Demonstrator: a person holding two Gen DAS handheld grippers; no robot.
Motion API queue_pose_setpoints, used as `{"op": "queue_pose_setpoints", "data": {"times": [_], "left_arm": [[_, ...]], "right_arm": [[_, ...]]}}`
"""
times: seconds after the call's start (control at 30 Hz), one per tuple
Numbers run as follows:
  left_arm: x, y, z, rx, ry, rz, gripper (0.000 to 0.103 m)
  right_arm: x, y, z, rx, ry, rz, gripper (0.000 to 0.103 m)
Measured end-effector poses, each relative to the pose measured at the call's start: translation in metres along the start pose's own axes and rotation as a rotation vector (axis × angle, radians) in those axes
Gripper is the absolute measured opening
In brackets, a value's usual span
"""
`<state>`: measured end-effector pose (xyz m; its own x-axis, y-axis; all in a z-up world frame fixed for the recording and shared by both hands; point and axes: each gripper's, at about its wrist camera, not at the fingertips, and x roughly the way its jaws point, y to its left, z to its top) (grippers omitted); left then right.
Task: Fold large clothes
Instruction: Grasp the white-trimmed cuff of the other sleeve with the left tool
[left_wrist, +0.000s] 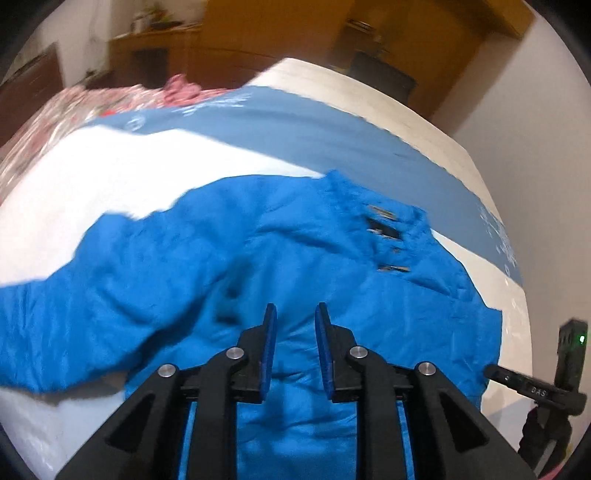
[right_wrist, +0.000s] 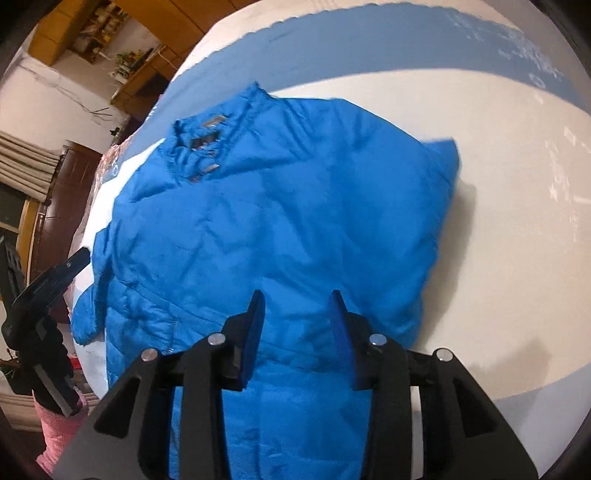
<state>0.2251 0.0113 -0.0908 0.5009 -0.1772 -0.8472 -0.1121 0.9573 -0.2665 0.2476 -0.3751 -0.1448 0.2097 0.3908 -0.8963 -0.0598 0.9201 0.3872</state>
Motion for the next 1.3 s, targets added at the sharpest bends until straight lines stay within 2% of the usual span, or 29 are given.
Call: {"op": "queue_pose_setpoints", "data": {"times": [0.1,0.17,0.2,0.3,0.47,0.53,0.57,0.63,0.7,0.8,0.93,1.0,1.07,1.17,1.3], "left_arm": [[0.035,-0.009,0.002,0.025,0.062,0.019,0.021],[0.06,-0.005,0.0,0.024,0.108,0.065,0.021],[0.069,-0.002,-0.002,0.022,0.126,0.065,0.021],[0.081,0.002,-0.009,0.049,0.122,0.057,0.019],[0.075,0.008,-0.009,0.033,0.12,0.02,0.018],[0.059,0.013,-0.006,0.023,0.116,0.026,0.02],[0.041,0.018,-0.006,0.022,0.093,0.034,0.022],[0.014,0.029,-0.009,0.01,0.047,0.033,0.042],[-0.018,0.053,-0.016,-0.004,0.005,0.07,0.043],[-0.055,0.111,-0.031,-0.07,-0.01,0.185,0.047],[-0.1,0.212,-0.061,-0.254,-0.009,0.396,0.05],[-0.117,0.253,-0.074,-0.338,-0.008,0.476,0.053],[-0.134,0.3,-0.094,-0.463,-0.012,0.542,0.056],[-0.146,0.355,-0.118,-0.624,-0.01,0.559,0.06],[-0.143,0.395,-0.132,-0.75,-0.032,0.471,0.06]], "right_arm": [[0.017,0.003,0.001,0.003,0.033,-0.041,0.037],[0.032,0.001,0.001,0.017,0.061,-0.083,0.035],[0.04,-0.001,-0.002,0.017,0.077,-0.103,0.035],[0.051,-0.005,-0.006,0.022,0.066,-0.101,0.035],[0.05,0.004,-0.004,0.006,0.082,-0.159,0.035],[0.035,0.011,-0.005,0.012,0.062,-0.136,0.037],[0.024,0.015,-0.007,0.006,0.038,-0.104,0.037],[-0.001,0.024,-0.014,-0.014,-0.004,-0.077,0.04],[-0.015,0.03,-0.022,-0.033,-0.015,-0.092,0.041],[-0.03,0.035,-0.034,-0.051,-0.02,-0.102,0.041],[-0.032,0.048,-0.039,-0.072,-0.022,-0.112,0.042],[-0.031,0.056,-0.044,-0.083,-0.019,-0.113,0.043],[-0.03,0.064,-0.046,-0.1,-0.019,-0.124,0.043],[-0.025,0.073,-0.047,-0.109,-0.016,-0.131,0.043],[-0.021,0.08,-0.048,-0.114,-0.008,-0.141,0.043]]}}
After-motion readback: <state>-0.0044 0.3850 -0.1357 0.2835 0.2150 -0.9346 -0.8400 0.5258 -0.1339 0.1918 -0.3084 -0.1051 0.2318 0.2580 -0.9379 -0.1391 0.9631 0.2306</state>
